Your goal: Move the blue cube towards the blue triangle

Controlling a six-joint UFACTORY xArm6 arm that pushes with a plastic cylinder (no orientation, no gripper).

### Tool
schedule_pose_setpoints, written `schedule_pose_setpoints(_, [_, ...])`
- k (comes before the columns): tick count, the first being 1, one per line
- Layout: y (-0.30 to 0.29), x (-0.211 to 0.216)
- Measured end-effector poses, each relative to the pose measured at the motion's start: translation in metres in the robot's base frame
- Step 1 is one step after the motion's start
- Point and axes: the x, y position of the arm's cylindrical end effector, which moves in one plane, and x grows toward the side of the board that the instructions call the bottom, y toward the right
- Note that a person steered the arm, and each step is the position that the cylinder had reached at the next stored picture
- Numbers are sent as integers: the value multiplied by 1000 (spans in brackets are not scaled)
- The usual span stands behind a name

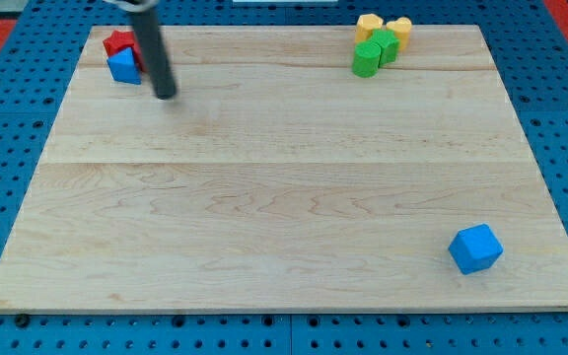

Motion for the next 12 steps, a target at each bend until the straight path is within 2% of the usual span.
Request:
schedule_pose_setpoints(1, [82, 24])
schedule_pose_setpoints(2, [187, 71])
schedule_pose_setpoints(3, [318, 139])
schedule_pose_setpoints(4, [418, 199])
schedule_pose_setpoints(5, [386, 219])
schedule_pose_setpoints(6, [298, 221])
schedule_pose_setpoints(7, [277, 239])
schedule_pose_setpoints(10, [122, 243])
schedule_pose_setpoints(11, [88, 256])
schedule_pose_setpoints(12, [25, 252])
